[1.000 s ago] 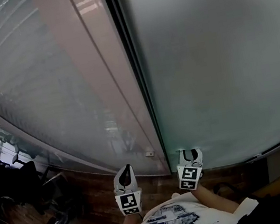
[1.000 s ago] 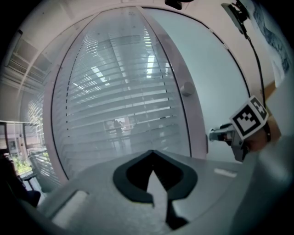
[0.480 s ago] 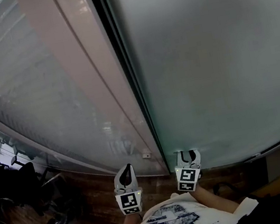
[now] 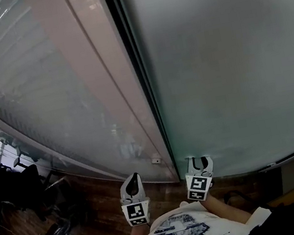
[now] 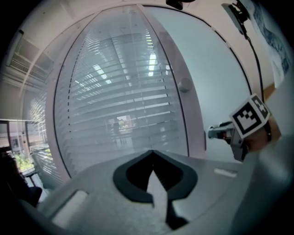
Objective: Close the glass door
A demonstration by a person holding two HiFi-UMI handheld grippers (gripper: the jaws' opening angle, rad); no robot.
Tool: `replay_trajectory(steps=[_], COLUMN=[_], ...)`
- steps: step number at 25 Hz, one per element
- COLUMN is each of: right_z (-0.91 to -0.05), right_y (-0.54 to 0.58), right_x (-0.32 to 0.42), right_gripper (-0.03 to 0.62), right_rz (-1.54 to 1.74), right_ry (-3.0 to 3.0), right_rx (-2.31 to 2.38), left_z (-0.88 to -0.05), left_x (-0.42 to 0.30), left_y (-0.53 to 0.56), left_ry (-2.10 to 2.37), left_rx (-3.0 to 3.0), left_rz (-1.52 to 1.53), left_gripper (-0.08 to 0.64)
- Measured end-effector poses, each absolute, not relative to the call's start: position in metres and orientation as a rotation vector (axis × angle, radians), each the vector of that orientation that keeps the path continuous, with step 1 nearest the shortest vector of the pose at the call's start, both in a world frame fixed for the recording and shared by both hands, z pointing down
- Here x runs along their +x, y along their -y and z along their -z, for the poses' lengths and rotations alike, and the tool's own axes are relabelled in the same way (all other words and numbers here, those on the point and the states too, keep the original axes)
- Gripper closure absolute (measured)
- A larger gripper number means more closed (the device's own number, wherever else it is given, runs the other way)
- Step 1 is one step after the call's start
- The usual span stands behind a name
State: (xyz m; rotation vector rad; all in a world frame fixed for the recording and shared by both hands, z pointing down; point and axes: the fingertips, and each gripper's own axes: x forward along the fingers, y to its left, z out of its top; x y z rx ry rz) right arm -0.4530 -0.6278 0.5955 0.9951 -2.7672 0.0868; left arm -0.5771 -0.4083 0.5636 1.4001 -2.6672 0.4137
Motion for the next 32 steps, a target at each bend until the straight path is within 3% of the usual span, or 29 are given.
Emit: replay_trajectory(steps=[24, 27, 32], right_z=[-0.595, -0.596, -0.614], right_y=[0.629, 0.623, 0.620], right_x=[-0.456, -0.459, -0.444], right_gripper=[0.466, 0.392, 0.351], right_rz=[-0.090, -0.105, -0.200], right_ry=[2.803, 2.809, 2.767], right_rx=[1.021, 0.971, 0.973], left_z=[-0.572, -0.571, -0.573], left_x=[-0.576, -0.575, -0.577], left_y=[0.394, 0.384, 0.364], left_ry=[2.622, 2.603, 2.571], left_rx=[1.452, 1.472, 1.520], left_rz=[-0.439, -0.427, -0.425], left_gripper=[0.561, 0.561, 0.561])
